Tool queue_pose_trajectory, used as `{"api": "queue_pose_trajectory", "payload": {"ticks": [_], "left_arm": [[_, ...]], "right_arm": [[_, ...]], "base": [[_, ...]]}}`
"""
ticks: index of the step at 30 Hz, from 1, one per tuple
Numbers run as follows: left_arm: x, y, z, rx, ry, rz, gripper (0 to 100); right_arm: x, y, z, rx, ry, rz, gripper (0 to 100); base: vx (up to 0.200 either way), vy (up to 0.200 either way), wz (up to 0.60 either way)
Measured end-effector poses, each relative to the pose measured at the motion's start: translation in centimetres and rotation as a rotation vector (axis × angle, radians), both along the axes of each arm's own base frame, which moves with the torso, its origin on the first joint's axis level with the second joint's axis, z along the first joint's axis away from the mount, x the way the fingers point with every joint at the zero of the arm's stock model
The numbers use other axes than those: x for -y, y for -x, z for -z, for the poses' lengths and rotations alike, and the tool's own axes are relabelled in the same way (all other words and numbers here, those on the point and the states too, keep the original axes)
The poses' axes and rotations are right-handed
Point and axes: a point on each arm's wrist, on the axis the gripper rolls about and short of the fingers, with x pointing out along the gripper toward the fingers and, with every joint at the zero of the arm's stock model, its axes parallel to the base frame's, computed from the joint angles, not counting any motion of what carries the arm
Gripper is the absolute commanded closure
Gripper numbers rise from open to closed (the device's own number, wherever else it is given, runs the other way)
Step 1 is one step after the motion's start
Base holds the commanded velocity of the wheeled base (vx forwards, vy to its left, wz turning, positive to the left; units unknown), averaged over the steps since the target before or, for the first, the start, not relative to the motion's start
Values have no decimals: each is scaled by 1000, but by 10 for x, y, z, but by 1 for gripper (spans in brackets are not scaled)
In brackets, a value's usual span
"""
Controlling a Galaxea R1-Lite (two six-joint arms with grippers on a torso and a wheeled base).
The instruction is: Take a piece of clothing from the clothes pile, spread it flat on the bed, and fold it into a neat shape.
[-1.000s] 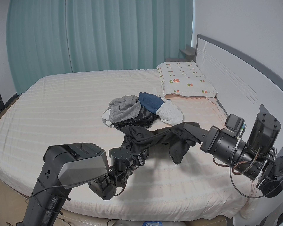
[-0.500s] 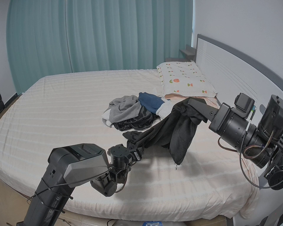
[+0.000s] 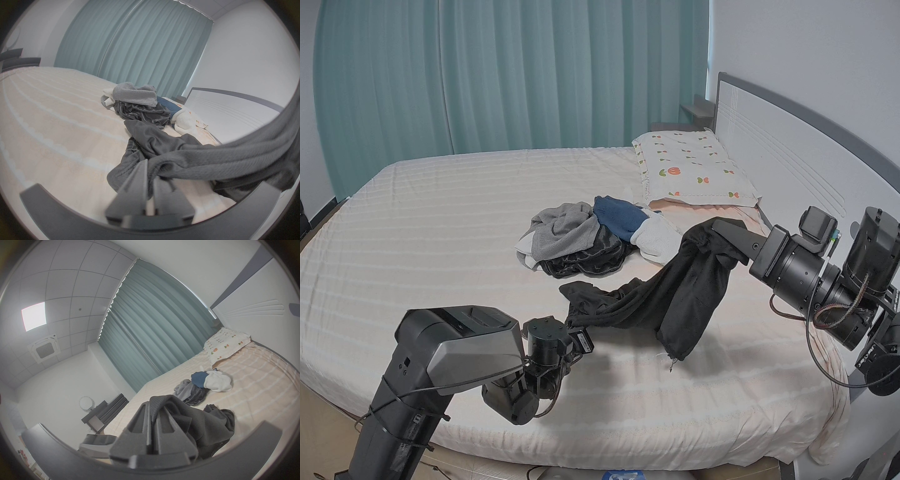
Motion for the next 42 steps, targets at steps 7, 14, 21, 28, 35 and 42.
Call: {"api": "queue_pose_trajectory", "payload": {"ticks": [7,14,21,28,35,42], "left_arm": [[-15,19,-28,-41,58,39,100],[-34,40,-76,-17,94,62,100],[-55,78,-114,-16,127,73,100],[-65,108,-127,-55,198,73,100],[-70,123,-129,-103,284,62,100],[-70,126,-130,-105,288,66,100]], "right_arm": [[6,-11,13,-44,22,37,100],[8,-25,30,-81,33,69,100],[11,-45,56,-66,-91,119,100],[21,-60,108,-177,-67,192,100],[28,-62,131,-251,-24,245,100],[33,-63,135,-265,-14,264,100]], "base": [[0,0,0],[0,0,0],[0,0,0],[0,0,0],[0,0,0],[-171,0,0]]}}
